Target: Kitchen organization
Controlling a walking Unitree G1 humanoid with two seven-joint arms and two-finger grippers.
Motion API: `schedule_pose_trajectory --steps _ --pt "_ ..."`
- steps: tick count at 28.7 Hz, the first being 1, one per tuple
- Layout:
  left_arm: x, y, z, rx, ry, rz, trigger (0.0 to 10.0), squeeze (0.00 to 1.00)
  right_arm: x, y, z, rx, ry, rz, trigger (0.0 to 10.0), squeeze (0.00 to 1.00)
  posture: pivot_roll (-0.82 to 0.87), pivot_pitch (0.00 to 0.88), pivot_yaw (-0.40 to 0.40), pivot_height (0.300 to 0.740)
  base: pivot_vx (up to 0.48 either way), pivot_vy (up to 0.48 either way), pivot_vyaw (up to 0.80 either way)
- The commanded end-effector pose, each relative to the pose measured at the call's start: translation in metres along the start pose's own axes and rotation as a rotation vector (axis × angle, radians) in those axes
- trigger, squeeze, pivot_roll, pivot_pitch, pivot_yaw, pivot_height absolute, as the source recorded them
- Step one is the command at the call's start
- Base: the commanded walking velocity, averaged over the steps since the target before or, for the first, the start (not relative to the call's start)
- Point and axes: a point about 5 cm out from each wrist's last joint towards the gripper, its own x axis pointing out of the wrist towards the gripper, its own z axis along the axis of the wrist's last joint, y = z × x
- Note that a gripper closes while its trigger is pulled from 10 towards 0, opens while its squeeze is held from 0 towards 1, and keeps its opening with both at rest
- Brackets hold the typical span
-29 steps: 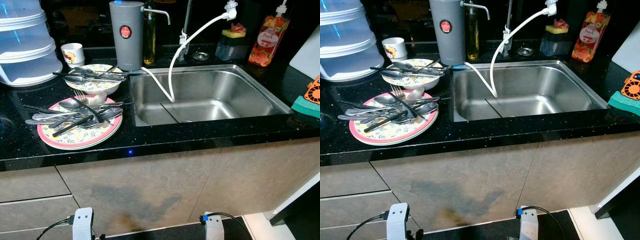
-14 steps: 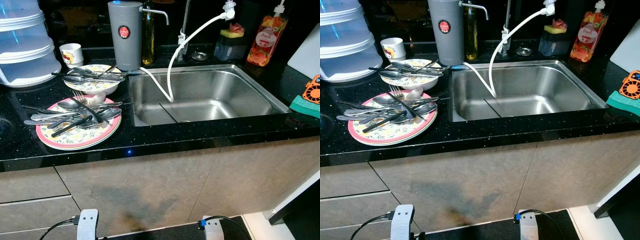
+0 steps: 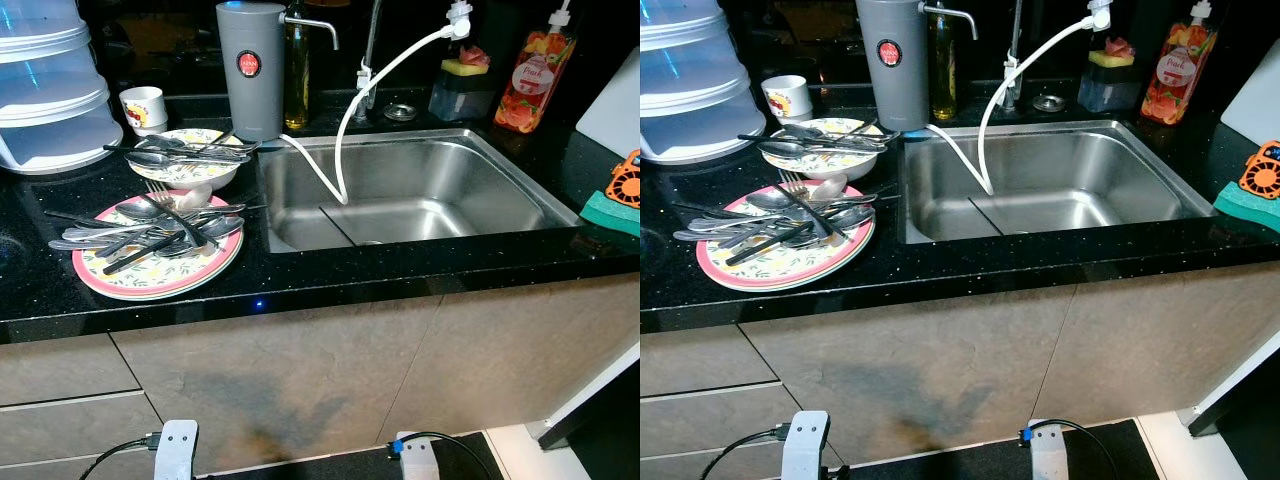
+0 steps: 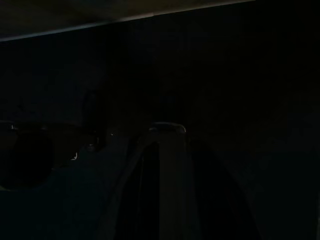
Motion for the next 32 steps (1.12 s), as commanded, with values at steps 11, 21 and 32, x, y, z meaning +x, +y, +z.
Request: schedule_pose_trajectory --steps 11,21,32 --pt "-0.0015 -0.0014 -0.0081 0.023 0.026 -0.001 10.0 0.0 -0.0005 -0.0032 -0.0033 -0.016 -0.001 -0.007 10.0 0.0 -0.01 0.118 0.01 0.74 0.0 0.0 0.0" --pt "-0.0011 -0.0037 -0.0081 0.008 0.024 -0.003 10.0 0.0 -0.0005 -0.0012 -0.0028 -0.016 -0.011 0.024 10.0 0.0 -0.02 0.119 0.007 0.74 0.0 0.0 0.0" --pt "-0.0023 -0.003 -0.012 0.0 0.031 0.009 10.0 0.0 -0.0005 -0.0028 -0.0016 -0.045 -0.018 0.006 10.0 0.0 -0.02 0.117 0.003 0.74 0.0 0.0 0.0"
